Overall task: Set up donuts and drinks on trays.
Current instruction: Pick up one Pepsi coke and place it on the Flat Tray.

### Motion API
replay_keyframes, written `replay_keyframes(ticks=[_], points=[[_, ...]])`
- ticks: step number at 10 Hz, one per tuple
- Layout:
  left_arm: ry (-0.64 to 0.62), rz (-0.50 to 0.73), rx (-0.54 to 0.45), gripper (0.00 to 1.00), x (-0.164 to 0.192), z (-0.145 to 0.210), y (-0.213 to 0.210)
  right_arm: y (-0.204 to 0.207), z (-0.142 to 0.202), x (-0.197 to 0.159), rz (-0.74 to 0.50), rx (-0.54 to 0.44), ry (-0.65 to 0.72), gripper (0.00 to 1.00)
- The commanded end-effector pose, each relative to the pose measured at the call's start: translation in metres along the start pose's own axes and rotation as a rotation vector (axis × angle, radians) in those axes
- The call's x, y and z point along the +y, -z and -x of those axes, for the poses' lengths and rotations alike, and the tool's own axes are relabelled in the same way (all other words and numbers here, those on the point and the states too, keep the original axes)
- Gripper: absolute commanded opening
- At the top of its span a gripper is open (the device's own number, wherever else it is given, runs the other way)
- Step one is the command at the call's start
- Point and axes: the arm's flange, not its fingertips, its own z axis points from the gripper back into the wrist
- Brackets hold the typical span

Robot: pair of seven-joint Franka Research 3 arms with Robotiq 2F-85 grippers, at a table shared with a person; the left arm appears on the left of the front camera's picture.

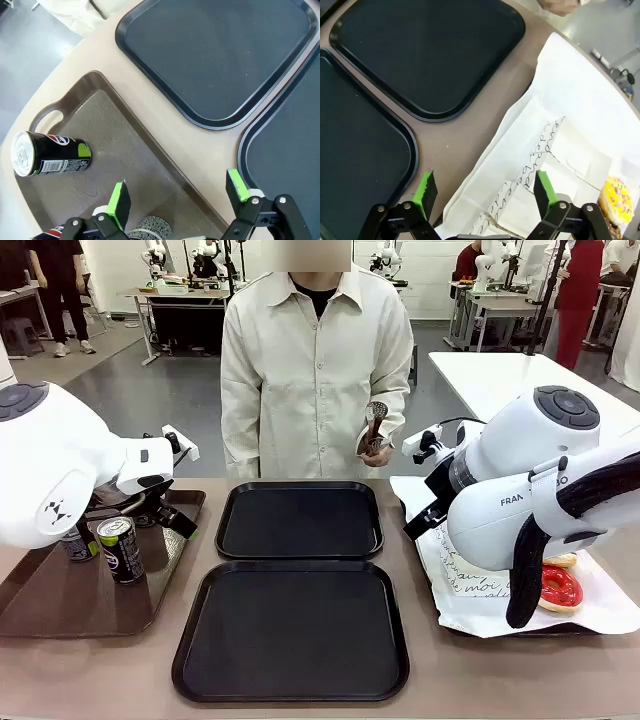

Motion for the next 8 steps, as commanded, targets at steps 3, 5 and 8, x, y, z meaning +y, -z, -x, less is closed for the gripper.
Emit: replay_keyframes(ticks=[3,5,8], points=[[0.0,0.0,0.0,1.0,-0.0001,0.0,0.0,0.0,0.0,0.0,0.0,0.0,0.0,1.0],[0.0,0.0,0.0,1.0,-0.0001,0.0,0.0,0.0,0.0,0.0,0.0,0.0,0.0,1.0],[0.0,0.0,0.0,1.0,-0.0001,0.0,0.0,0.0,0.0,0.0,0.0,0.0,0.0,1.0]])
